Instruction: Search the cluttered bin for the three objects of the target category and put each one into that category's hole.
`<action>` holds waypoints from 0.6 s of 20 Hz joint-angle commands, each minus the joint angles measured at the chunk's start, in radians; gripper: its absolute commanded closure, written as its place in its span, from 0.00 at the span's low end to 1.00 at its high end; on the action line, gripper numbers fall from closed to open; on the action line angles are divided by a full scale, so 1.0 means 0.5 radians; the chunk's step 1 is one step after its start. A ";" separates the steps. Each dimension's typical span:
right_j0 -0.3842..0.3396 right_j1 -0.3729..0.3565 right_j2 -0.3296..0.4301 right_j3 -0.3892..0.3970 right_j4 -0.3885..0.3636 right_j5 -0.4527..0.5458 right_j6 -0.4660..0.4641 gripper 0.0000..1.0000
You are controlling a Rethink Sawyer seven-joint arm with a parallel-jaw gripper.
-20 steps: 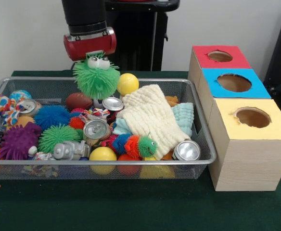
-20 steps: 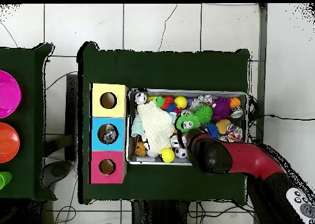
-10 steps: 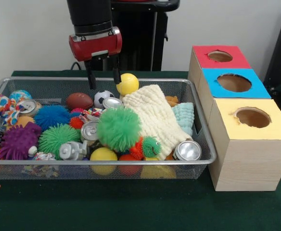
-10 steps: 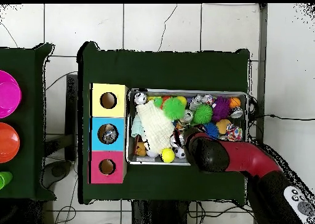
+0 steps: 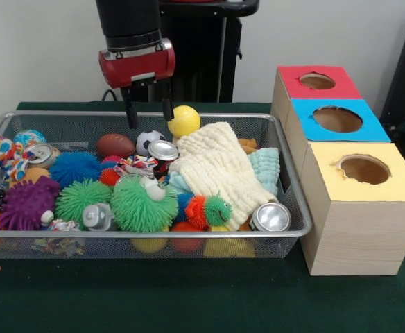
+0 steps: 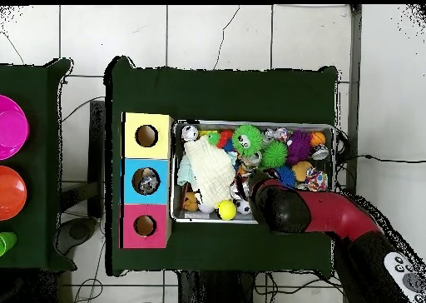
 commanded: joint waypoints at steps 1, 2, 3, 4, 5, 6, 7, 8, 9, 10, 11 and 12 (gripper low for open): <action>0.051 -0.021 -0.123 -0.114 0.015 0.064 0.253 0.00; 0.071 -0.021 -0.167 -0.143 -0.008 0.088 0.254 0.00; 0.094 -0.012 -0.214 -0.182 -0.031 0.108 0.258 0.00; 0.098 -0.004 -0.236 -0.202 -0.044 0.109 0.253 0.00; 0.112 0.016 -0.284 -0.249 -0.075 0.110 0.248 0.00; 0.125 0.036 -0.332 -0.295 -0.105 0.111 0.243 0.00; 0.140 0.055 -0.380 -0.340 -0.131 0.099 0.245 0.00; 0.141 0.068 -0.406 -0.373 -0.145 0.089 0.231 0.00; 0.141 0.077 -0.419 -0.403 -0.146 0.081 0.215 0.00; 0.131 0.083 -0.421 -0.421 -0.144 0.086 0.188 0.00; 0.126 0.078 -0.427 -0.421 -0.141 0.071 0.177 0.00; 0.123 0.079 -0.431 -0.428 -0.136 0.067 0.165 0.00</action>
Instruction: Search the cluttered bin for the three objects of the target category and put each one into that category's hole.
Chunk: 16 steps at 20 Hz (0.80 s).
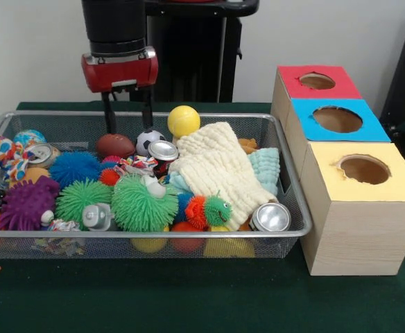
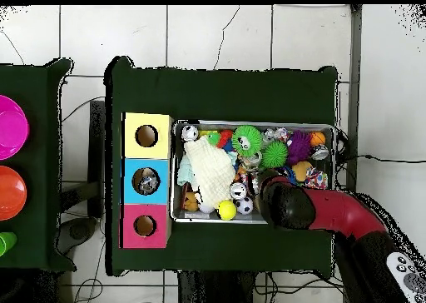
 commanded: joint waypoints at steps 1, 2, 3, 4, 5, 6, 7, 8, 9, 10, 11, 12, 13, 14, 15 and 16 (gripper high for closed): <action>0.009 0.060 -0.210 -0.297 -0.139 0.073 0.159 0.00; 0.011 0.066 -0.220 -0.311 -0.140 0.075 0.150 0.00; 0.012 0.074 -0.233 -0.324 -0.152 0.056 0.144 0.00; 0.010 0.089 -0.236 -0.344 -0.155 0.050 0.134 0.00; 0.014 0.112 -0.249 -0.377 -0.166 0.046 0.123 0.00; 0.010 0.128 -0.248 -0.395 -0.172 0.038 0.111 0.00; 0.008 0.135 -0.254 -0.408 -0.183 0.040 0.099 0.00; 0.006 0.142 -0.260 -0.421 -0.195 0.041 0.087 0.00; -0.005 0.136 -0.257 -0.428 -0.204 0.039 0.071 0.00; -0.009 0.122 -0.251 -0.430 -0.207 0.051 0.056 0.00; -0.027 0.113 -0.235 -0.425 -0.203 0.058 0.038 0.00; -0.033 0.113 -0.223 -0.431 -0.204 0.066 0.023 0.00; -0.040 0.112 -0.211 -0.437 -0.206 0.074 0.009 0.00; -0.057 0.118 -0.194 -0.439 -0.216 0.067 -0.011 0.00; -0.074 0.124 -0.178 -0.441 -0.225 0.061 -0.030 0.00; -0.073 0.130 -0.176 -0.454 -0.240 0.054 -0.034 0.00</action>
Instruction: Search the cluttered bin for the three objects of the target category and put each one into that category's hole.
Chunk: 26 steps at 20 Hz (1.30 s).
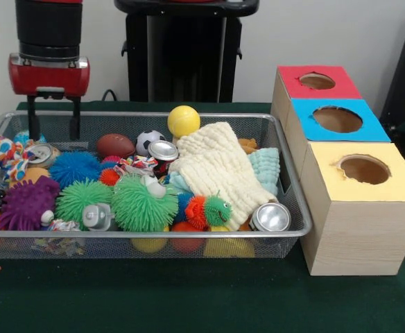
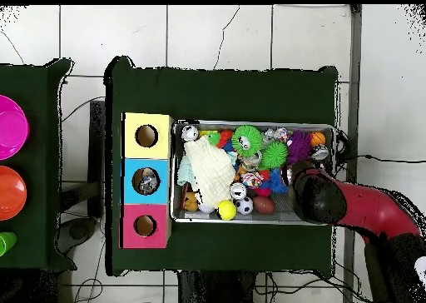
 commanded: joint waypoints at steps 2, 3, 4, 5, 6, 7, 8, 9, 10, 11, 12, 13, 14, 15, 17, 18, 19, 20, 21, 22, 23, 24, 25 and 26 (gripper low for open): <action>-0.054 0.114 0.020 -0.216 -0.163 0.036 -0.052 0.00; -0.057 0.134 0.020 -0.231 -0.178 0.024 -0.051 0.00; -0.059 0.148 0.021 -0.246 -0.189 0.023 -0.052 0.00; -0.062 0.168 0.021 -0.264 -0.199 0.027 -0.055 0.00; -0.066 0.188 0.021 -0.282 -0.208 0.031 -0.059 0.00; -0.062 0.203 0.010 -0.301 -0.223 0.038 -0.057 0.00; -0.044 0.216 -0.015 -0.333 -0.244 0.061 -0.053 0.00; -0.026 0.226 -0.043 -0.356 -0.269 0.063 -0.041 0.00; 0.014 0.239 -0.099 -0.412 -0.311 0.060 -0.008 0.00; 0.016 0.246 -0.110 -0.433 -0.325 0.055 -0.003 0.00; 0.012 0.251 -0.111 -0.449 -0.330 0.068 -0.013 0.00; 0.003 0.253 -0.103 -0.455 -0.329 0.080 -0.025 0.00; -0.016 0.264 -0.094 -0.460 -0.333 0.085 -0.043 0.00; -0.038 0.266 -0.076 -0.457 -0.325 0.101 -0.063 0.00; -0.063 0.284 -0.055 -0.468 -0.317 0.140 -0.096 0.00; -0.074 0.297 -0.045 -0.478 -0.317 0.157 -0.113 0.00; -0.077 0.311 -0.043 -0.487 -0.321 0.167 -0.118 0.00; -0.080 0.327 -0.042 -0.498 -0.326 0.174 -0.123 0.00; -0.073 0.343 -0.055 -0.515 -0.335 0.188 -0.120 0.00; -0.068 0.354 -0.065 -0.528 -0.346 0.187 -0.116 0.00; -0.057 0.363 -0.080 -0.540 -0.352 0.195 -0.106 0.00; -0.050 0.375 -0.092 -0.554 -0.353 0.213 -0.101 0.00; -0.043 0.387 -0.104 -0.569 -0.355 0.231 -0.096 0.00; -0.036 0.403 -0.115 -0.587 -0.352 0.268 -0.101 0.00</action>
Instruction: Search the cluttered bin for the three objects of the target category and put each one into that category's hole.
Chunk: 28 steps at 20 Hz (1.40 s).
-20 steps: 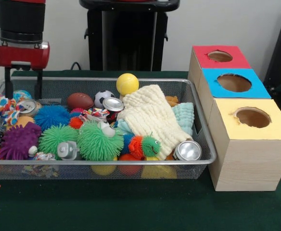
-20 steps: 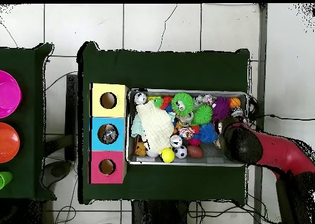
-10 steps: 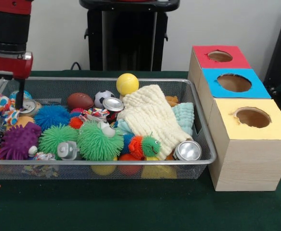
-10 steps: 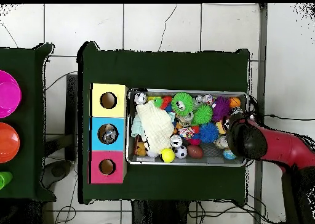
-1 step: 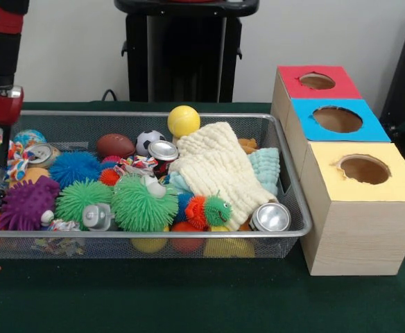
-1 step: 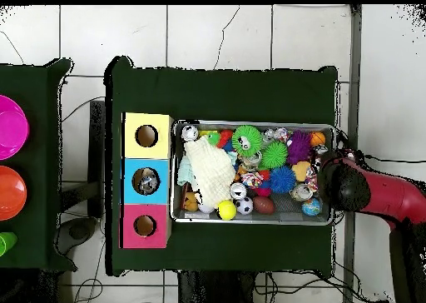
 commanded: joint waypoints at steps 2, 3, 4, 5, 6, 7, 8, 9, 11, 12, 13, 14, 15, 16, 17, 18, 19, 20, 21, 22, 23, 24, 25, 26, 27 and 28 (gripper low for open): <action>0.012 0.198 -0.046 -0.173 -0.087 0.336 -0.117 0.00; 0.006 0.214 -0.042 -0.179 -0.079 0.358 -0.128 0.00; -0.008 0.226 -0.029 -0.177 -0.066 0.371 -0.141 0.00; -0.015 0.233 -0.023 -0.175 -0.061 0.382 -0.147 0.00; -0.021 0.240 -0.018 -0.174 -0.055 0.392 -0.153 0.00; -0.029 0.248 -0.009 -0.171 -0.048 0.400 -0.155 0.00; -0.036 0.253 -0.002 -0.166 -0.046 0.404 -0.158 0.00; -0.034 0.273 -0.004 -0.176 -0.050 0.414 -0.158 0.00; -0.025 0.293 -0.016 -0.195 -0.066 0.441 -0.167 0.00; -0.030 0.298 -0.013 -0.198 -0.068 0.445 -0.171 0.00; -0.034 0.305 -0.013 -0.205 -0.071 0.459 -0.181 0.00; -0.039 0.312 -0.013 -0.212 -0.073 0.473 -0.190 0.00; -0.041 0.313 -0.013 -0.215 -0.072 0.489 -0.195 0.00; -0.043 0.315 -0.014 -0.218 -0.072 0.505 -0.200 0.00; -0.045 0.316 -0.015 -0.221 -0.071 0.520 -0.205 0.00; -0.048 0.316 -0.014 -0.220 -0.073 0.520 -0.203 0.00; -0.050 0.315 -0.013 -0.218 -0.075 0.520 -0.202 0.00; -0.050 0.312 -0.016 -0.214 -0.080 0.518 -0.199 0.00; -0.053 0.311 -0.016 -0.210 -0.082 0.514 -0.196 0.00; -0.054 0.307 -0.018 -0.205 -0.084 0.515 -0.195 0.00; -0.054 0.303 -0.020 -0.201 -0.086 0.516 -0.194 0.00; -0.054 0.299 -0.023 -0.195 -0.086 0.519 -0.195 0.00; -0.051 0.296 -0.028 -0.197 -0.086 0.536 -0.199 0.00; -0.047 0.299 -0.038 -0.206 -0.089 0.558 -0.206 0.00; -0.043 0.302 -0.048 -0.214 -0.093 0.581 -0.214 0.00; -0.037 0.303 -0.059 -0.223 -0.099 0.598 -0.218 0.00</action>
